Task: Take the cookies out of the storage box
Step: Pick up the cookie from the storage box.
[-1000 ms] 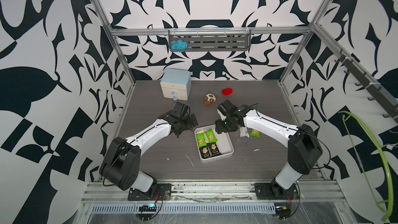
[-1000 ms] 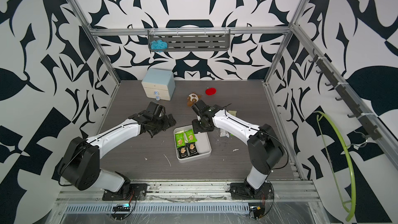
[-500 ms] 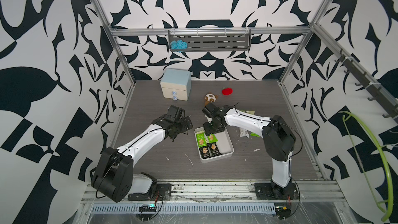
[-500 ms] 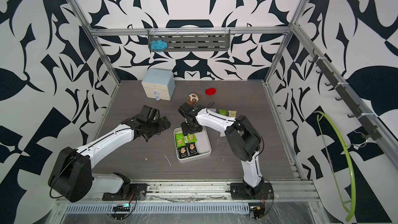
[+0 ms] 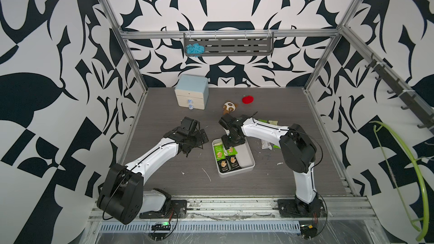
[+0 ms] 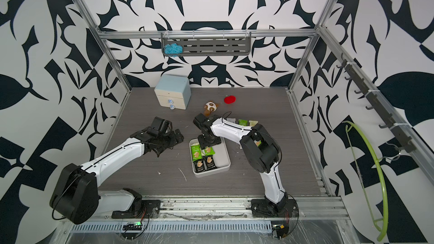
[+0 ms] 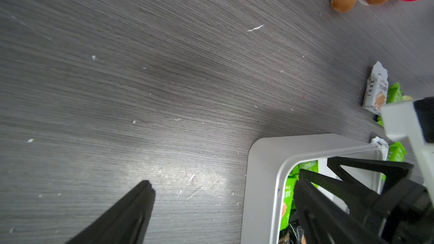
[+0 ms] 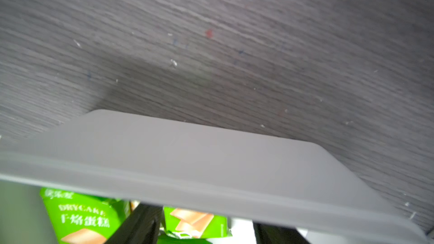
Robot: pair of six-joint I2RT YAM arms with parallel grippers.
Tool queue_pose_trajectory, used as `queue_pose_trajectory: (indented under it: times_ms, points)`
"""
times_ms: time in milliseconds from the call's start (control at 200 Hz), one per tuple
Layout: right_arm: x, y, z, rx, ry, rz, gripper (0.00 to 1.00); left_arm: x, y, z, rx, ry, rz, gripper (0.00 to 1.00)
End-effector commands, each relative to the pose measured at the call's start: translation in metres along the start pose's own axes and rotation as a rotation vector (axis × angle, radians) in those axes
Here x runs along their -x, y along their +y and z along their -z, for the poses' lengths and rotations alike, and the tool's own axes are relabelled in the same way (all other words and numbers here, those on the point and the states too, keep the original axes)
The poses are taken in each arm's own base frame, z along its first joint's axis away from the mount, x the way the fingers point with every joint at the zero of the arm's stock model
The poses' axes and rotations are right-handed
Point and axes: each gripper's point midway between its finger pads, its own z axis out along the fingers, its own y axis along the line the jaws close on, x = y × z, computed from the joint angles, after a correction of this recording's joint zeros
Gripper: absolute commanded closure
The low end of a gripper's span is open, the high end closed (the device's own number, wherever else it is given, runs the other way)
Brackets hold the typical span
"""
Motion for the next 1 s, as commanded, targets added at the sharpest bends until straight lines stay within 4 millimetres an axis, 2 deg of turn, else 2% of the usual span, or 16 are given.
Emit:
queue_pose_trajectory:
  times_ms: [0, 270, 545, 995]
  points:
    - [0.005, 0.007, 0.007, 0.008, -0.014, 0.019, 0.34, -0.002, 0.008, 0.004, 0.016, -0.007, 0.002, 0.01]
    - [-0.001, 0.004, -0.004, -0.003, 0.01, 0.019, 0.35, -0.003, 0.01, 0.004, 0.021, -0.007, 0.007, 0.01]
    - [-0.003, 0.001, -0.009, -0.024, 0.029, 0.02, 0.4, -0.001, 0.01, 0.005, 0.021, -0.014, 0.009, 0.01]
    - [0.0, 0.002, 0.007, -0.019, 0.004, 0.022, 0.54, -0.003, 0.01, 0.004, 0.017, -0.006, 0.014, 0.01]
